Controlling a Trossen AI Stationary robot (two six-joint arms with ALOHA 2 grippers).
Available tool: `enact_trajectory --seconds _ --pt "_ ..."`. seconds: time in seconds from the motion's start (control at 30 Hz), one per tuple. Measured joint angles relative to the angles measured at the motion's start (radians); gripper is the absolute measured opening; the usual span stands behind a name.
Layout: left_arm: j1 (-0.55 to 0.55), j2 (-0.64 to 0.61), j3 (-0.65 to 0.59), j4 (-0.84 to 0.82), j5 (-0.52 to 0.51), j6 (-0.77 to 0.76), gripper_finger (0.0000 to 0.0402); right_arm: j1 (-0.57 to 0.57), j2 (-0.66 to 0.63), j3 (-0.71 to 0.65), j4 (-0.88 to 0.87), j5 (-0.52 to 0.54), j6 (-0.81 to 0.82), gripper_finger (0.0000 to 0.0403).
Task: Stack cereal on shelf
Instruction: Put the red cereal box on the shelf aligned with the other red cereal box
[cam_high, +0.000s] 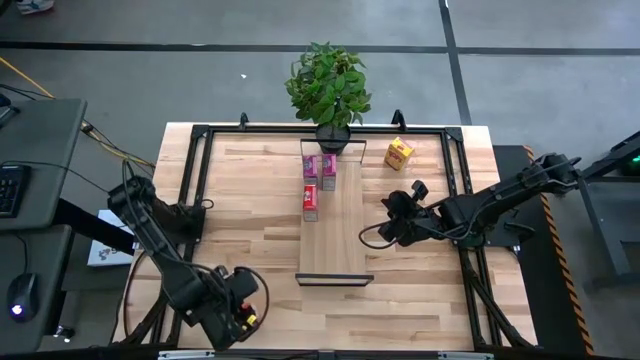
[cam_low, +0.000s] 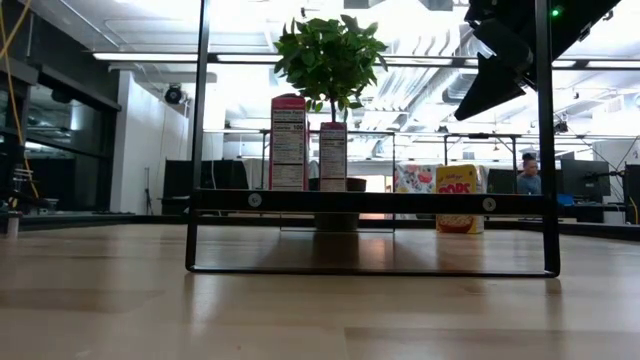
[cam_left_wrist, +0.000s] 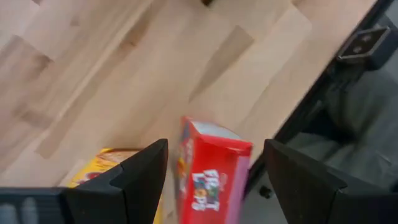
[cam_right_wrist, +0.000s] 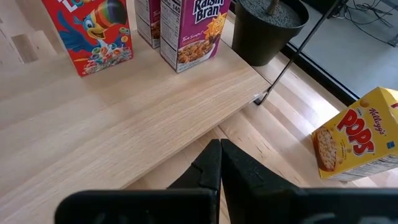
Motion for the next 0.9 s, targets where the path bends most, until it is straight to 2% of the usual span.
enact_trajectory --seconds 0.3,0.53,0.8,0.9 --pt "-0.012 0.001 0.0 0.006 0.028 0.121 0.0255 0.0 0.0 0.0 -0.003 0.0 0.003 0.0" --pt "-0.02 0.029 -0.002 0.106 0.064 0.209 0.0255 0.0 0.0 0.0 -0.007 -0.002 0.023 0.0" --pt "-0.019 0.037 -0.003 -0.024 0.04 0.131 0.0255 0.0 0.0 0.0 -0.007 -0.003 0.037 0.0" --pt "-0.019 0.036 -0.003 -0.012 0.036 0.114 0.0255 0.0 0.0 0.0 -0.007 -0.003 0.037 0.0"
